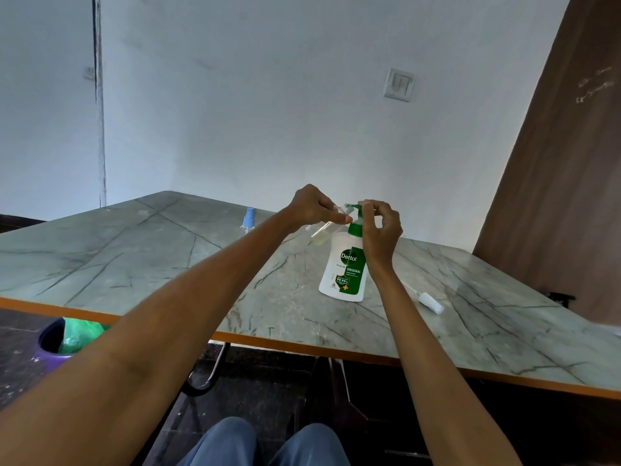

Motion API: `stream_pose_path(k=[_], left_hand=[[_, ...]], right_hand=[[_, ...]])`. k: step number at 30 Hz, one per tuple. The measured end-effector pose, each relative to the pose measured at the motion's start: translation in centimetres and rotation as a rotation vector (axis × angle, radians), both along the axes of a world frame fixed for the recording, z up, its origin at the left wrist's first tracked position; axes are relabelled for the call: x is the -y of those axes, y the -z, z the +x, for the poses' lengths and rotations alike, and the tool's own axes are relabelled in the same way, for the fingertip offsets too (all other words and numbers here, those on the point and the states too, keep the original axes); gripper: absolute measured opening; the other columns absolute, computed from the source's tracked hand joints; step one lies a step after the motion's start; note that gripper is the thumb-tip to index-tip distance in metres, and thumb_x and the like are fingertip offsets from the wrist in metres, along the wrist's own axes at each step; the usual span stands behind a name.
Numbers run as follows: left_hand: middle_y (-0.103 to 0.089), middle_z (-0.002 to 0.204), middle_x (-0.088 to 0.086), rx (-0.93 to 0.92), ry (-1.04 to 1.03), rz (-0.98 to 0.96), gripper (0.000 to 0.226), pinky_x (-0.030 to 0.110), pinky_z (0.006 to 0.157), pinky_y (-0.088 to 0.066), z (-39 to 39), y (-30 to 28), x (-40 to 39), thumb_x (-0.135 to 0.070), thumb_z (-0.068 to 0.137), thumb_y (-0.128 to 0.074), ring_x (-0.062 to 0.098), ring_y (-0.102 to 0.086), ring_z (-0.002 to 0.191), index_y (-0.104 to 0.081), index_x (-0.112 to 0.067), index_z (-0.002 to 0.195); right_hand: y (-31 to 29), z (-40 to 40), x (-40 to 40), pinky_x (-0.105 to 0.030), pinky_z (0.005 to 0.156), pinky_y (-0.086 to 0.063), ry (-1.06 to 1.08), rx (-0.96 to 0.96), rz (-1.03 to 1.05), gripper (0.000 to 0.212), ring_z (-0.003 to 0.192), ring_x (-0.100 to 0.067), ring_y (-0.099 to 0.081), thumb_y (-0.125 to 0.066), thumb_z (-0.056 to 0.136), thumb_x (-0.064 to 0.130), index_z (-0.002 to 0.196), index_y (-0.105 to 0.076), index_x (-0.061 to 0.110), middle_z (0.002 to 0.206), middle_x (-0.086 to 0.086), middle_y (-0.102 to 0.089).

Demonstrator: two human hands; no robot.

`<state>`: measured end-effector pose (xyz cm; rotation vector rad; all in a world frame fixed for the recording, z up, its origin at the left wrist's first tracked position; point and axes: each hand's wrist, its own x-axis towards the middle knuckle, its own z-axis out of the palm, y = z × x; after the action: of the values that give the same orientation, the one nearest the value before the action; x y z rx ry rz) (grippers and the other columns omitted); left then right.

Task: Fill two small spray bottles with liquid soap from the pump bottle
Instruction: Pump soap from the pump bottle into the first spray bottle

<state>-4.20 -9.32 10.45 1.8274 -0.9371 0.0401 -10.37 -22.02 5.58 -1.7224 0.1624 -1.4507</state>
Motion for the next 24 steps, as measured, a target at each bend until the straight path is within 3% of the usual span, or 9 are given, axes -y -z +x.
stream_pose_path(k=[2,5,11,20,22,24], left_hand=[[-0.067,0.077,0.002,0.002,-0.001,-0.004,0.040,0.016,0.057,-0.037,-0.1,0.0,0.1,-0.026,0.066,-0.082,0.005,-0.049,0.064,-0.073,0.002,0.093],[-0.067,0.084,0.005,0.014,-0.003,-0.003,0.040,0.016,0.058,-0.037,0.0,-0.1,0.1,-0.026,0.067,-0.081,0.005,-0.049,0.065,-0.072,0.002,0.094],[-0.064,0.069,-0.004,0.003,-0.007,-0.025,0.036,0.002,0.042,-0.033,0.4,0.3,0.0,-0.027,0.066,-0.081,0.003,-0.049,0.060,-0.074,-0.001,0.090],[-0.065,0.070,-0.003,0.007,-0.002,-0.023,0.035,0.003,0.043,-0.033,0.4,0.5,0.2,-0.028,0.067,-0.081,0.003,-0.050,0.059,-0.074,-0.002,0.089],[-0.065,0.070,-0.003,0.006,0.007,-0.026,0.034,0.007,0.048,-0.035,0.5,0.7,0.1,-0.027,0.066,-0.082,0.001,-0.050,0.056,-0.074,-0.002,0.089],[-0.067,0.075,-0.001,0.014,0.018,-0.018,0.035,0.012,0.055,-0.036,0.5,1.0,0.0,-0.025,0.067,-0.081,0.002,-0.050,0.059,-0.073,-0.001,0.090]], right_hand=[[0.5,-0.3,-0.2,-0.055,0.094,-0.040,-0.007,0.024,-0.036,0.028,0.098,-0.011,-0.054,-0.040,0.079,0.047,0.087,-0.064,0.034,0.090,0.029,-0.058],[0.9,-0.4,0.0,-0.053,0.092,-0.041,0.026,0.057,-0.135,0.039,0.102,-0.011,-0.053,-0.038,0.084,0.040,0.099,-0.070,0.022,0.099,0.021,-0.062],[1.1,-0.3,0.1,-0.051,0.085,-0.045,0.094,0.051,-0.265,0.040,0.100,-0.017,-0.056,-0.040,0.083,0.031,0.101,-0.071,0.014,0.102,0.001,-0.071],[1.3,0.0,-0.3,-0.051,0.083,-0.045,0.109,0.101,-0.220,0.035,0.092,-0.015,-0.058,-0.041,0.083,0.024,0.096,-0.071,0.014,0.096,0.001,-0.072],[1.9,0.3,-0.1,-0.039,0.088,-0.044,0.116,0.105,-0.210,0.034,0.090,-0.008,-0.056,-0.041,0.083,0.024,0.095,-0.071,0.014,0.095,0.002,-0.072],[2.5,0.5,-0.1,-0.015,0.090,-0.032,0.138,0.098,-0.195,0.031,0.088,-0.001,-0.052,-0.042,0.084,0.021,0.095,-0.071,0.016,0.095,0.003,-0.072]])
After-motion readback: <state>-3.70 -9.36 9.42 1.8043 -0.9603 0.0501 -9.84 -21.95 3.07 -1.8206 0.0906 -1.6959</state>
